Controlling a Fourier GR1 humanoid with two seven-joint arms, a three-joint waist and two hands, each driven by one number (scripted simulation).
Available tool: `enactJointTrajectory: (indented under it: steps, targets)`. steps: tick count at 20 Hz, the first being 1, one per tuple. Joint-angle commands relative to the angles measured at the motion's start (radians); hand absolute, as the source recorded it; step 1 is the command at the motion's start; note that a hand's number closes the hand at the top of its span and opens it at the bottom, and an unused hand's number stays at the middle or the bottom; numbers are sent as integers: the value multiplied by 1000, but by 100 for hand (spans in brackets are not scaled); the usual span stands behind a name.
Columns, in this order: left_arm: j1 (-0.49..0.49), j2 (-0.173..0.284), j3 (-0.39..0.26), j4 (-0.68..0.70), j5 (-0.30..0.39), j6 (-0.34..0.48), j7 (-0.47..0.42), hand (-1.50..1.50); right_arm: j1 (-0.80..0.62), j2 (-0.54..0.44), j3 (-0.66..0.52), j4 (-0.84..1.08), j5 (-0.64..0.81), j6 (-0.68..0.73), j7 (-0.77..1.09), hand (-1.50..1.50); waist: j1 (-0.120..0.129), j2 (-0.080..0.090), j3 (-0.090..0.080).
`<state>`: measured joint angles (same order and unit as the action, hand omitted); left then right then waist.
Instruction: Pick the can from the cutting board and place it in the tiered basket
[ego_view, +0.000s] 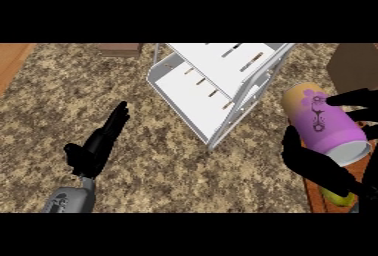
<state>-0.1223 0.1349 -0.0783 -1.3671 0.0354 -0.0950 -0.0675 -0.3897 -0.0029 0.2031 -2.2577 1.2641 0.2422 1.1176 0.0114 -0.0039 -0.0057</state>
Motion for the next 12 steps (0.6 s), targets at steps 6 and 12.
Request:
enactJointTrajectory:
  steps: [6, 12]
  targets:
    - [-37, 6, 0, 9, -5, -16, -4, 0, -499, 3, -149, 410, -68, 16, 264, 150, 35, 8, 3]
    - [-32, -14, -10, 15, -5, -14, 2, 0, -684, 3, -262, 730, -151, -56, 195, 150, 30, 11, 4]
